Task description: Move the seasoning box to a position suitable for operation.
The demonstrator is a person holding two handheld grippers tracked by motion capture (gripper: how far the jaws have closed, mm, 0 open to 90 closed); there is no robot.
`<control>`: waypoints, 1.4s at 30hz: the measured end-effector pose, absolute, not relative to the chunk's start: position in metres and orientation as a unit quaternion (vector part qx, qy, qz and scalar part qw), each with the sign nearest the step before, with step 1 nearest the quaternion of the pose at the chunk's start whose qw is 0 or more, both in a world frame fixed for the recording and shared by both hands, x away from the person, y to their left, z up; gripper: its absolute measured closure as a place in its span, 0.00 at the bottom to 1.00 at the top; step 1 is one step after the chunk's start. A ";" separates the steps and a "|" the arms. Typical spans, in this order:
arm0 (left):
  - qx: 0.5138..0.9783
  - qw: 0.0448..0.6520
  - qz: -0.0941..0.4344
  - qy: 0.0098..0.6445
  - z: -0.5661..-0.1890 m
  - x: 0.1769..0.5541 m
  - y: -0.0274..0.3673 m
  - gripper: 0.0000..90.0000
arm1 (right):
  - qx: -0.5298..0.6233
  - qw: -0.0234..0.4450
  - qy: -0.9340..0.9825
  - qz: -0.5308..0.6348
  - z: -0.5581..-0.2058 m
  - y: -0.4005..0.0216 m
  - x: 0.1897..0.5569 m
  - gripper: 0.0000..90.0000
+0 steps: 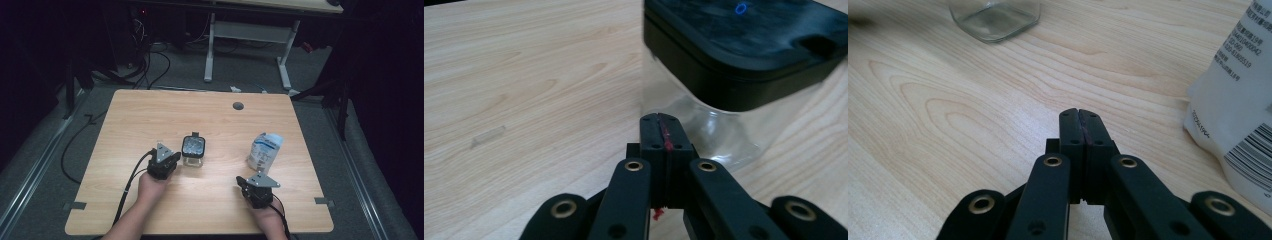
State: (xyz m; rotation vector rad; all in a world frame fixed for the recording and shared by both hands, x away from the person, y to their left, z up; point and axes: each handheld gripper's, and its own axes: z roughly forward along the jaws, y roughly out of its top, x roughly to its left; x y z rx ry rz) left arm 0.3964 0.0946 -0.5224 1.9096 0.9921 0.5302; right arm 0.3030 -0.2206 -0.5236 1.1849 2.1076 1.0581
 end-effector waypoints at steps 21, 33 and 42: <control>0.783 0.455 0.196 0.376 -0.520 0.385 0.070 1.00 | 0.457 0.248 0.764 0.382 -0.527 -0.225 0.317 0.99; 0.769 0.452 0.197 0.408 -0.518 0.419 0.081 1.00 | 0.476 0.262 0.742 0.393 -0.519 -0.180 0.369 0.99; 0.768 0.457 0.196 0.404 -0.516 0.429 0.076 1.00 | 0.489 0.273 0.730 0.392 -0.514 -0.172 0.383 0.99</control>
